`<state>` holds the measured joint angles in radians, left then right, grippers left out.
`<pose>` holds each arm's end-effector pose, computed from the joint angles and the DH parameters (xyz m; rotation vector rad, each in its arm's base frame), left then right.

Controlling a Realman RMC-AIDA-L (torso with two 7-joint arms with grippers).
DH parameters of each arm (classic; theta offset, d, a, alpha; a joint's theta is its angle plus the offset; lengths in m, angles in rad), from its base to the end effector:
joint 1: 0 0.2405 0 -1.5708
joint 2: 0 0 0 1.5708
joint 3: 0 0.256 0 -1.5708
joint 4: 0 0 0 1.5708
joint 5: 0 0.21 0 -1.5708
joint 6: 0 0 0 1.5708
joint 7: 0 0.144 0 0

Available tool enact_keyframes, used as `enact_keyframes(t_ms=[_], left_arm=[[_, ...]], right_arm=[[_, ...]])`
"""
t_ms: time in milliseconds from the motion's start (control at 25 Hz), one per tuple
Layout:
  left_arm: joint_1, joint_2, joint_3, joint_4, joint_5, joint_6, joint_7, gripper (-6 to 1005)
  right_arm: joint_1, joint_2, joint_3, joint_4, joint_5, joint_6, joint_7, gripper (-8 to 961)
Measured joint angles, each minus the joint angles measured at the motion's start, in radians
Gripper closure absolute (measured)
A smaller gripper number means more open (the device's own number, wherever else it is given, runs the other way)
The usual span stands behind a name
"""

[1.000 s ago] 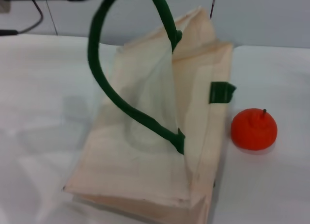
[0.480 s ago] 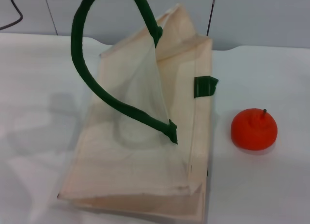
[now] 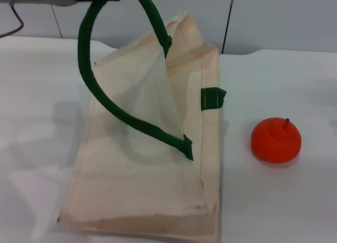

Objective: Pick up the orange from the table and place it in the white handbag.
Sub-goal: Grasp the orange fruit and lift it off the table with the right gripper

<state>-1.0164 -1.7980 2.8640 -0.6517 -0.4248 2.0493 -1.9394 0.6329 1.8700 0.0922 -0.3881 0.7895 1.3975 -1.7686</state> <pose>-0.1829 0.3944 0.1502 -2.7105 -1.1258 -0.9907 0.3357 0.3710 0.0953 -2.1526 0.9301 0.7547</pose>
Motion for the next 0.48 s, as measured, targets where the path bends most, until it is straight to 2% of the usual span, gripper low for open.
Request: enact_keyframes(t_ms=[160,480], left_arm=[[-0.014,0.0,0.0,0.002,0.02,0.0,-0.001,870],[-0.03,0.002,0.0,0.004,0.027,-0.003,-0.013,870]], right_arm=[[0.014,0.006,-0.13,-0.002,-0.007,0.066,-0.008,74],[0.042,0.04,-0.389,-0.004,-0.01,0.092,-0.046,75]])
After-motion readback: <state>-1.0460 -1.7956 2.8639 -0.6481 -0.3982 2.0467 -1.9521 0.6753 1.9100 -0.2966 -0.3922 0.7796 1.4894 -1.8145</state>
